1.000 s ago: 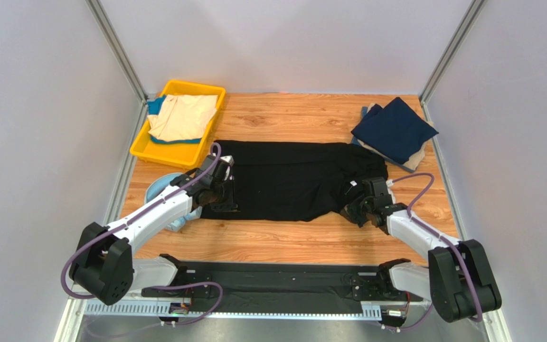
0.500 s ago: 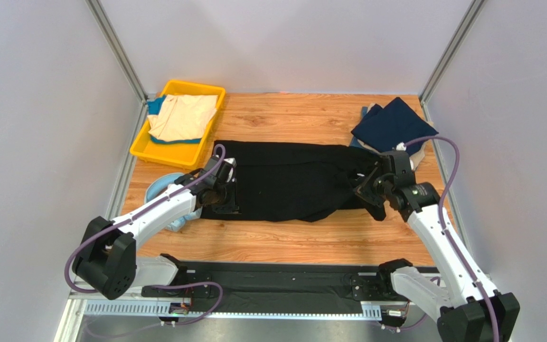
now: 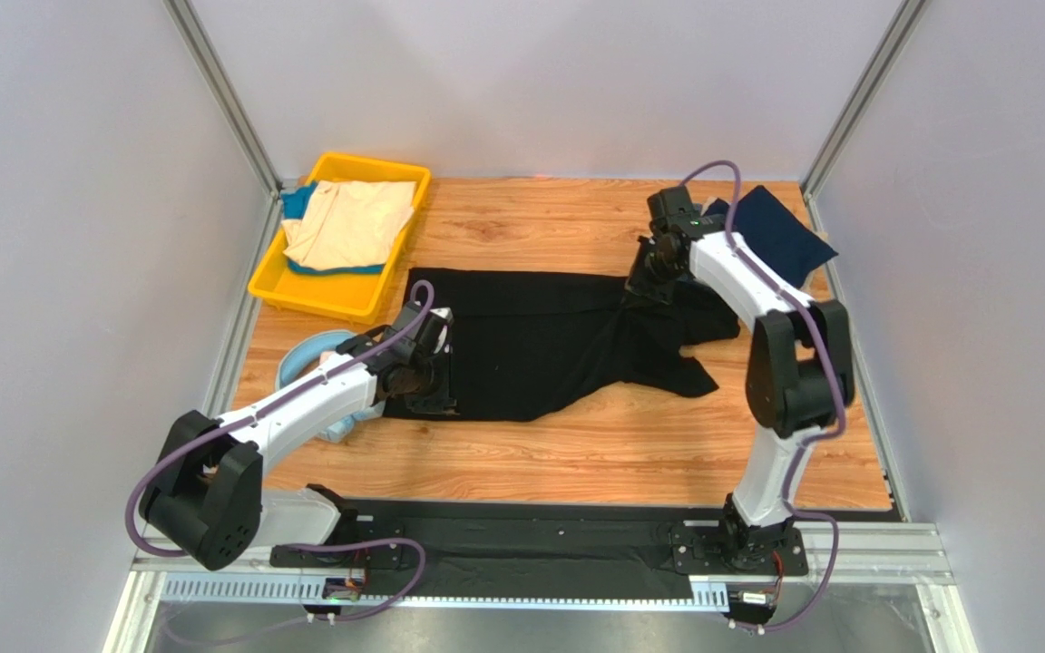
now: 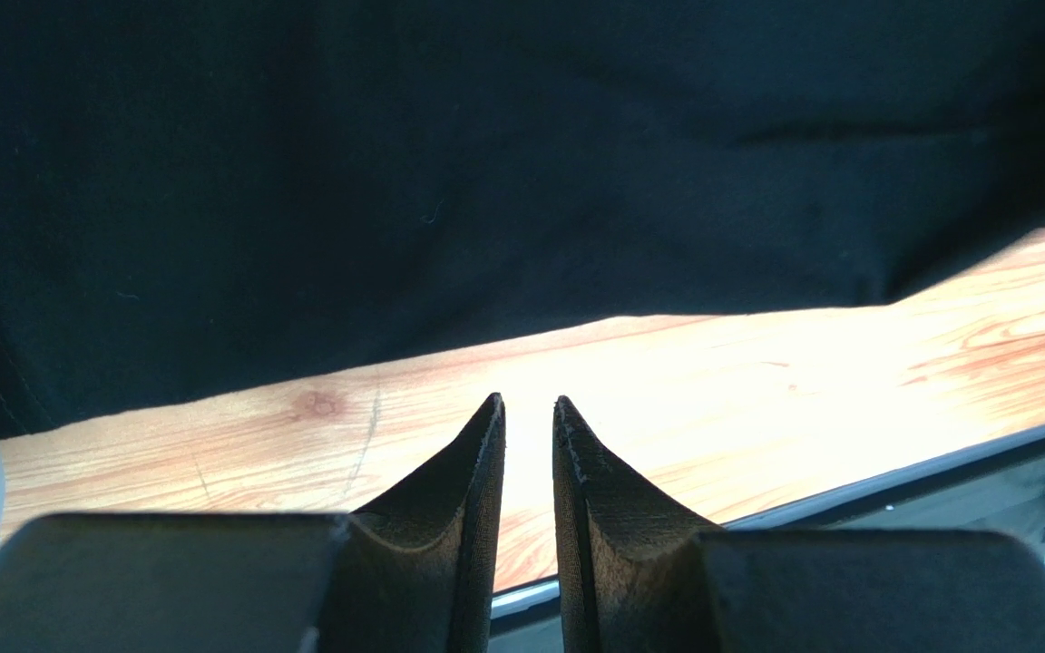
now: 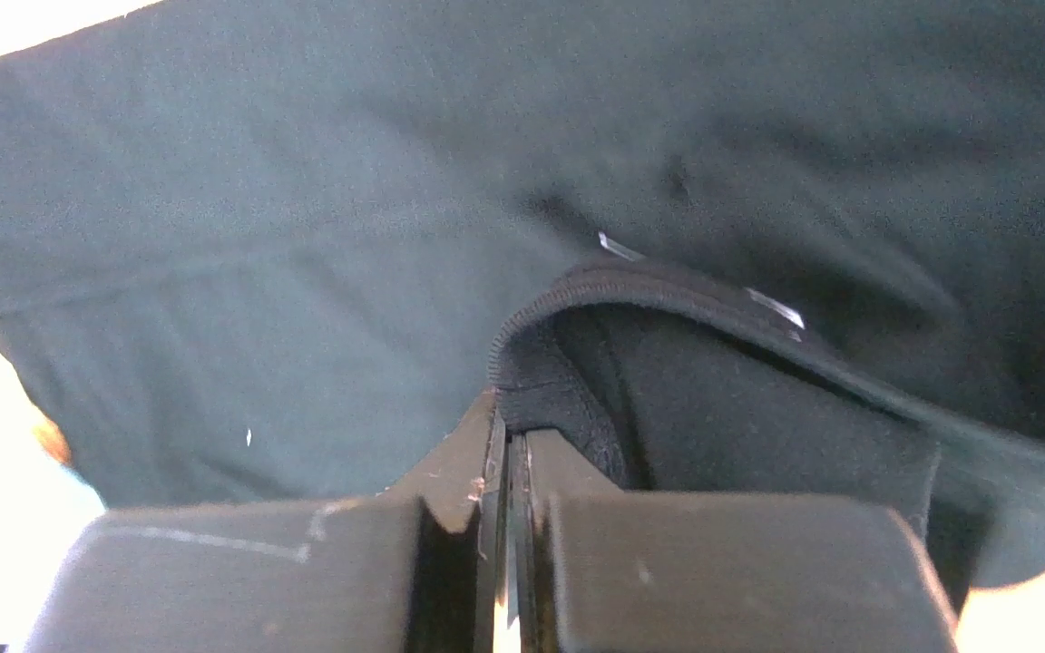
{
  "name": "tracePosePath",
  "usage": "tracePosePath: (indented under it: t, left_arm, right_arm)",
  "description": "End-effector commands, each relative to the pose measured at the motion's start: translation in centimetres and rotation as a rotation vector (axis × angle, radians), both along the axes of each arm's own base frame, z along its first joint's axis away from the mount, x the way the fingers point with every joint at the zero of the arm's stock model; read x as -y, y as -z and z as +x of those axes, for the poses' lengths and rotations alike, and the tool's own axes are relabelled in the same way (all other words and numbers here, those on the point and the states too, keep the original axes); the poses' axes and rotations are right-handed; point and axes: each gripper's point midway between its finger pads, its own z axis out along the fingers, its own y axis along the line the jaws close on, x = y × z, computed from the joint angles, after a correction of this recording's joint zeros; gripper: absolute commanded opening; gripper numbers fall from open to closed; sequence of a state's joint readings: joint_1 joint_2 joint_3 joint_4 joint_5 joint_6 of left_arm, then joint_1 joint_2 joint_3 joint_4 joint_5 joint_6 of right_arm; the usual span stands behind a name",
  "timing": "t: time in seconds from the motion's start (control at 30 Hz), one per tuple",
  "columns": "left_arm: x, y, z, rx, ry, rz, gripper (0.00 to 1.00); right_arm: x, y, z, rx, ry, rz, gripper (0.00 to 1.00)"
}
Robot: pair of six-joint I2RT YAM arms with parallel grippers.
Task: Fold and stack the t-shirts
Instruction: Grap the side of the flattened tshirt closest away from the robot with both arms
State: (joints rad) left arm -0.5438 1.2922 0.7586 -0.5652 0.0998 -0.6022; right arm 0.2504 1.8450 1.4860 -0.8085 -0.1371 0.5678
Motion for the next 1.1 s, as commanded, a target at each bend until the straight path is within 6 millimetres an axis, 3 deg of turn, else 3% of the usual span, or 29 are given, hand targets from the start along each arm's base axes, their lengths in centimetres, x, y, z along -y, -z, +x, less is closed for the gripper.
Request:
tracePosePath:
  t: [0.0,0.07,0.13,0.17,0.23,0.27,0.3,0.37,0.4,0.43,0.5,0.57,0.63,0.67,0.73,0.93,1.07]
  left_arm:
    - [-0.2,0.4,-0.4,-0.008,0.022,0.017,0.26]
    - [-0.2,0.4,-0.3,-0.008,0.025,0.018,0.26]
    - [-0.2,0.4,-0.2,-0.007,0.028,0.021,0.25]
    - [-0.1,0.4,-0.1,-0.008,0.028,0.022,0.25]
    - [0.1,0.4,0.0,-0.012,0.029,0.019,0.26]
    - [0.2,0.5,0.1,-0.015,0.031,0.020,0.26]
    - [0.3,0.5,0.1,-0.018,0.033,0.017,0.25]
    - [0.4,0.8,0.2,-0.026,0.036,0.021,0.25]
    - [0.4,0.8,0.3,-0.027,0.038,0.023,0.25]
    - [0.4,0.9,0.3,-0.029,0.038,0.022,0.25]
    - [0.4,1.1,0.2,-0.032,0.036,0.023,0.25]
    - [0.5,1.4,0.2,-0.033,0.035,0.016,0.25]
    - [1.0,1.5,0.3,-0.035,0.043,0.001,0.25]
    - [1.1,1.7,0.3,-0.044,0.046,-0.002,0.25]
    - [1.4,1.9,0.3,-0.053,0.057,0.001,0.24]
    - [1.4,2.1,0.1,-0.051,0.064,0.006,0.24]
    - [1.3,2.3,-0.2,-0.057,0.064,0.006,0.24]
  right_arm:
    - [-3.4,-2.5,4.2,0.143,-0.136,0.036,0.00]
    - [-4.1,-3.0,4.8,0.179,-0.154,0.014,0.08]
    - [-4.1,-3.5,4.8,0.201,-0.160,0.004,0.31]
    - [-3.8,-4.6,5.0,0.243,-0.149,-0.011,0.34]
    - [-2.9,-4.6,4.5,0.259,-0.145,-0.044,0.42]
    - [-2.2,-4.9,4.5,0.276,-0.137,-0.079,0.42]
    - [-1.6,-6.6,4.1,0.318,-0.133,-0.091,0.43]
    - [0.3,-6.8,3.0,0.335,-0.097,-0.166,0.44]
    - [1.3,-9.2,2.2,0.395,-0.080,-0.183,0.46]
    - [2.3,-7.8,0.8,0.367,-0.069,-0.220,0.64]
    - [5.0,-8.8,-0.7,0.406,0.002,-0.301,0.75]
    - [7.7,-6.2,-3.1,0.312,0.055,-0.359,0.78]
    - [10.1,-4.2,-4.2,0.236,0.138,-0.335,0.79]
    - [10.5,-2.3,-5.5,0.171,0.139,-0.309,0.79]
    - [11.9,-1.0,-6.4,0.127,0.176,-0.306,0.79]
    - [12.3,3.0,-8.5,0.005,0.167,-0.311,0.79]
    - [11.9,5.0,-8.3,-0.046,0.196,-0.260,0.79]
